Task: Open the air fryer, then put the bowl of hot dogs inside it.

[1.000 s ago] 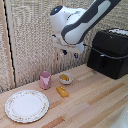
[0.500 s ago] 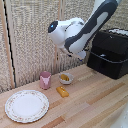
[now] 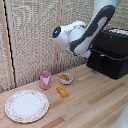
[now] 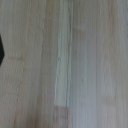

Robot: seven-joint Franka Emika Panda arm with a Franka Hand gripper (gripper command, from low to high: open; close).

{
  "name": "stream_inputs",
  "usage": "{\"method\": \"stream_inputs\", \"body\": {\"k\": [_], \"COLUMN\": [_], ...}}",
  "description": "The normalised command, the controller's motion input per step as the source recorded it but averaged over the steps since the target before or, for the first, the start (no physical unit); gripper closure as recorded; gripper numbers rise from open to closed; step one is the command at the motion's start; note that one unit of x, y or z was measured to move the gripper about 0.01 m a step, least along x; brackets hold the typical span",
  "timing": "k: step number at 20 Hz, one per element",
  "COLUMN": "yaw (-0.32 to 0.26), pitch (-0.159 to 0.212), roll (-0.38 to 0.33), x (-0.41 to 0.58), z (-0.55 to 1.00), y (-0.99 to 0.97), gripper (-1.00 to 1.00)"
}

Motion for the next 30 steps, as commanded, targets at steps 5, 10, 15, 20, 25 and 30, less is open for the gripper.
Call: {"method": "stream_inputs", "body": {"k": [5, 10, 15, 20, 25, 30], "yaw": [0.044, 0.001, 0.000, 0.000, 0.025, 0.109], "pitch": [-0.124, -0.139, -0.108, -0.055, -0.015, 0.000], "roll": [-0.168, -0.056, -0.003, 0.000, -0.003, 0.000], "x": [-0.209, -0.303, -0.325, -0.238, -0.161, 0.115], "z": [-0.34, -0.30, -0.27, -0.19, -0.16, -0.08], "y": [-0.54, -0.61, -0.65, -0.66, -0.59, -0.36], "gripper": [-1.00, -1.00, -1.00, -1.00, -1.00, -1.00]}}
